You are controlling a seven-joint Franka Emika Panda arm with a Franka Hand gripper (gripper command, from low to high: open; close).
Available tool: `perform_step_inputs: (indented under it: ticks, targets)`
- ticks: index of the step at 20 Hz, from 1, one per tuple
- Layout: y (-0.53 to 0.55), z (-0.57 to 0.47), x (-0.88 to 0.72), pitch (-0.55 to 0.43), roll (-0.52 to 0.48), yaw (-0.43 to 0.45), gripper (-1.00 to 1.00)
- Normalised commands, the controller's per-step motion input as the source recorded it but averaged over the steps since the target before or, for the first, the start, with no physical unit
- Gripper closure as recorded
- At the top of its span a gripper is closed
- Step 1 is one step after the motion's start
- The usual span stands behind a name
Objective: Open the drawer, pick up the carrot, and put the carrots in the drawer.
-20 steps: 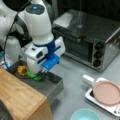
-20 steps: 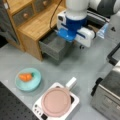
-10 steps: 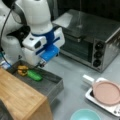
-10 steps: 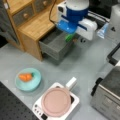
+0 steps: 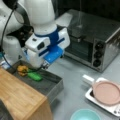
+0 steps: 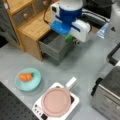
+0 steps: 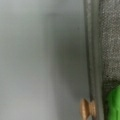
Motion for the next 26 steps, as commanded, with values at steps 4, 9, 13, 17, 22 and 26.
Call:
perform_step_inputs:
  ticks: [4,9,13,17,22,26]
  targets:
    - [0.13,0.21,0.61,0.236,-0.058,-0.038,-1.0]
    - [0.12,0.18,0.59,0.239,-0.09,0.042,-1.0]
    - [-0.01,0.12,0.59,0.221,-0.095,0.077,-1.0]
    - [-0.12,0.12,0.49,0.231,-0.079,0.071,-1.0]
    - [-0.19,0.12,0.39,0.24,-0.083,-0.021,-1.0]
    - [-0.25,0.11,0.47,0.227,-0.089,-0.086,-1.0]
